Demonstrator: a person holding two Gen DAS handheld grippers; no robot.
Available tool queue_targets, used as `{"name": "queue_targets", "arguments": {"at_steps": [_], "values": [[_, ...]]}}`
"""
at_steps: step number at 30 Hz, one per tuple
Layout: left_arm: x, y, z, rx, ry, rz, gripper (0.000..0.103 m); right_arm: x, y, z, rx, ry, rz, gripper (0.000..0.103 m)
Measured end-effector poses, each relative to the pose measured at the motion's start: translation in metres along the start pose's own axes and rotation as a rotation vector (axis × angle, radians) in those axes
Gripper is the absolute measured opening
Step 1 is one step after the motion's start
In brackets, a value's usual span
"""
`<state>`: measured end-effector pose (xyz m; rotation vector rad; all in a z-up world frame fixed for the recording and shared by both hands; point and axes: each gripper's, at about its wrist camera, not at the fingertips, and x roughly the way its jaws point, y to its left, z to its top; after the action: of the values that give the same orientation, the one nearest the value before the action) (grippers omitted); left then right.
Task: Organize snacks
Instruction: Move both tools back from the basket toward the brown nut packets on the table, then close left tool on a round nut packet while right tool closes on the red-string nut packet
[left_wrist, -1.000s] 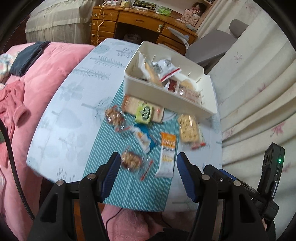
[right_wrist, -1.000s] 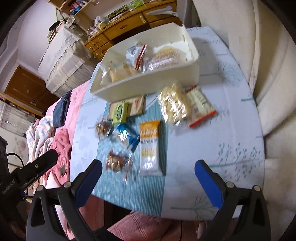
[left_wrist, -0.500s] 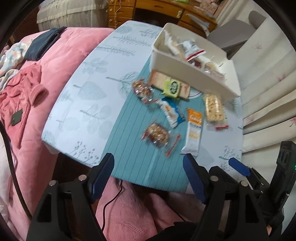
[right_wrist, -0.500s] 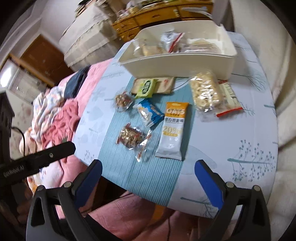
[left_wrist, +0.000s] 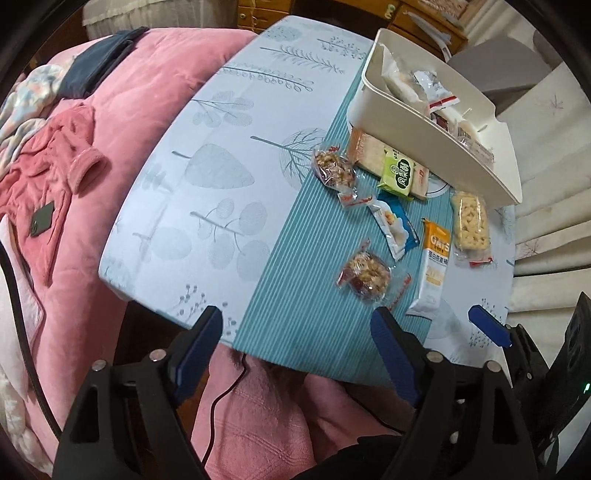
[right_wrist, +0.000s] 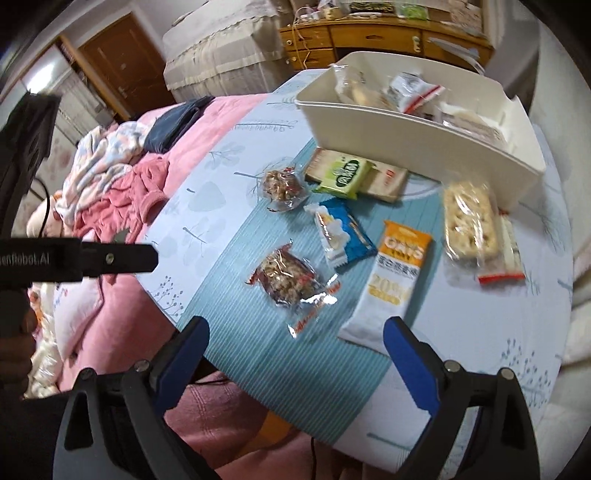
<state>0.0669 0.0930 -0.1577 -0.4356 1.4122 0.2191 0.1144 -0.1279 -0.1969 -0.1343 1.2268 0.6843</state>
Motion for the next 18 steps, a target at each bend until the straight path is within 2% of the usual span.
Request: {"name": "queue_targets", "arguments": {"at_steps": [7, 11, 18], "values": [[0.021, 0.001, 0.039, 0.091, 0.069, -0.013, 0.088, 0.025, 0.023, 0.012, -0.061, 0.039, -0.071, 0.096], [0.032, 0.001, 0.060, 0.149, 0.106, -0.015, 0.089, 0.039, 0.024, 0.019, -0.022, 0.059, -0.103, 0.096], [0.052, -0.009, 0.090, 0.286, 0.163, -0.002, 0.091, 0.066, 0.026, 0.025, 0.068, 0.119, -0.141, 0.089]]}}
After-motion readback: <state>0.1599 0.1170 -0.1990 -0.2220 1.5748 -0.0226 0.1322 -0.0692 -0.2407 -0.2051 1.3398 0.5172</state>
